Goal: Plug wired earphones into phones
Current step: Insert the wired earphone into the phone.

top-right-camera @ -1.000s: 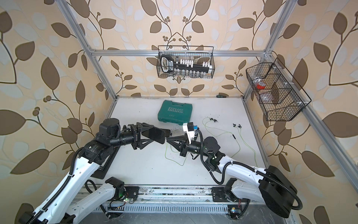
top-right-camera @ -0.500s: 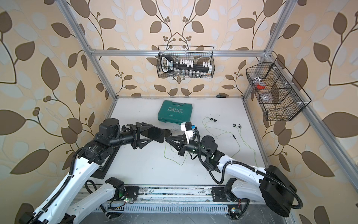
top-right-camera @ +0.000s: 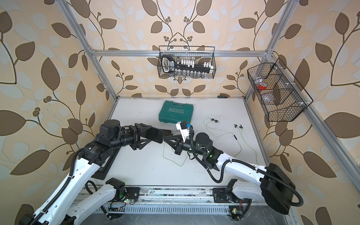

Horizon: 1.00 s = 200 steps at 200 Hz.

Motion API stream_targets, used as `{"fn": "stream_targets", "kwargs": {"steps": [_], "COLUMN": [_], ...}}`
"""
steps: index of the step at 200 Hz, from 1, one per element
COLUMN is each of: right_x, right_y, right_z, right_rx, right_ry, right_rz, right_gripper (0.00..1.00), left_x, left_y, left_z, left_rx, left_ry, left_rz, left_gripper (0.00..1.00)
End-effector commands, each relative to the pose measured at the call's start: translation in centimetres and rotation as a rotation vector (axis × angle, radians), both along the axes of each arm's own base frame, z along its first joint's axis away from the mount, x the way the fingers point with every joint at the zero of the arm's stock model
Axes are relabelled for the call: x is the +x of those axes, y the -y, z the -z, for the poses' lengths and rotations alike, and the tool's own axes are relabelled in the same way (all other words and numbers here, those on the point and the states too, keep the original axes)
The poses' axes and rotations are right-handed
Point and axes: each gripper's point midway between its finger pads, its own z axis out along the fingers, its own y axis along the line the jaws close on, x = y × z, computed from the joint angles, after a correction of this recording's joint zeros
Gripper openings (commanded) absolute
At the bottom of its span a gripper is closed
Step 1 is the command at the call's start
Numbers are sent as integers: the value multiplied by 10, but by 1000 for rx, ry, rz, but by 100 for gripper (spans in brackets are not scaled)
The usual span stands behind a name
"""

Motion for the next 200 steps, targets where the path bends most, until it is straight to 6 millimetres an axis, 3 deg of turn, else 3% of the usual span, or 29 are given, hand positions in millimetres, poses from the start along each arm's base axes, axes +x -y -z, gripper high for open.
{"fn": "stream_targets", "kwargs": {"steps": [1,55,94,112,161,189,200], "right_x": [7,19,26,26,27,24,24], "right_y": [-4,-13,-11,-2,40,68,79], "right_z": [0,6,12,14,33,38,40], "right_rx": [-12,-31,-46,-57,-140,-183,-197], "right_ry": [-4,-48,-73,-71,-77,-79,-82], "right_rz": [28,56,96,134,292,383,421], "right_gripper": [0,0,0,14,65,83,86], "left_x": [-12,-13,-11,-9,2,15,19], "left_y": [11,12,7,0,-27,-33,-35], "left_z": [-19,-17,4,28,106,139,151], "left_rx": [-53,-53,-27,13,137,201,222], "left_ry": [64,60,6,-50,-204,-262,-287], "left_rz": [90,92,59,5,-180,-226,-244], "left_gripper": [67,66,65,62,63,62,62]}}
